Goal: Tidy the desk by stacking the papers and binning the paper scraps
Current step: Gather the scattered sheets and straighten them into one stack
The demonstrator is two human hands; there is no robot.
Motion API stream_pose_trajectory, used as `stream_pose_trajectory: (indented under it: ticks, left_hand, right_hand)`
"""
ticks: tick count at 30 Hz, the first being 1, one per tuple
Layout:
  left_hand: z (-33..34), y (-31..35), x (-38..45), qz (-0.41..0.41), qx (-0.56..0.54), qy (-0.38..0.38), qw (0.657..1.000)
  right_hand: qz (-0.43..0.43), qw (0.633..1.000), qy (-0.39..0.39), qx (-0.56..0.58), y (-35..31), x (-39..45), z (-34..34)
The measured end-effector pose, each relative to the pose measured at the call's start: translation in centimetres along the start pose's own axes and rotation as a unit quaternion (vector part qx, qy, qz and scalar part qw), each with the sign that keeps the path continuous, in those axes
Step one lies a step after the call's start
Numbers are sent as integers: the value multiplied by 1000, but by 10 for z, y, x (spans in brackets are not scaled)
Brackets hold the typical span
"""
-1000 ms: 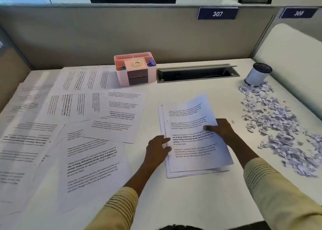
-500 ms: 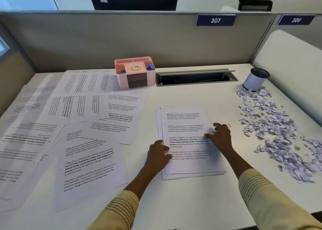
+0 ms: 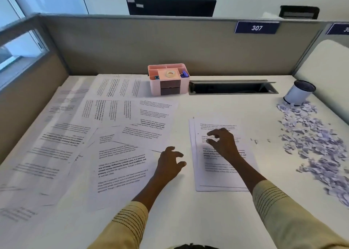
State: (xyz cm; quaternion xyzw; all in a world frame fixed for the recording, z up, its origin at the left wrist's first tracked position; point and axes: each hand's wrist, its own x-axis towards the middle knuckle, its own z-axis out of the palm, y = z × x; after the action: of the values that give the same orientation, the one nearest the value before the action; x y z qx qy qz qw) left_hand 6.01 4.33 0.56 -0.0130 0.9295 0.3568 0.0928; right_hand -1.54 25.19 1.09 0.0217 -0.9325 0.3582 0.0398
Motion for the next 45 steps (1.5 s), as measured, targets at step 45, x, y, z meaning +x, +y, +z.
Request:
stream_pose_trajectory:
  ticks: [45]
  left_hand:
    - [-173,-218,-64,-81,67,194,975]
  right_hand:
    - [-162,939,-194,-232,-130,-104,178]
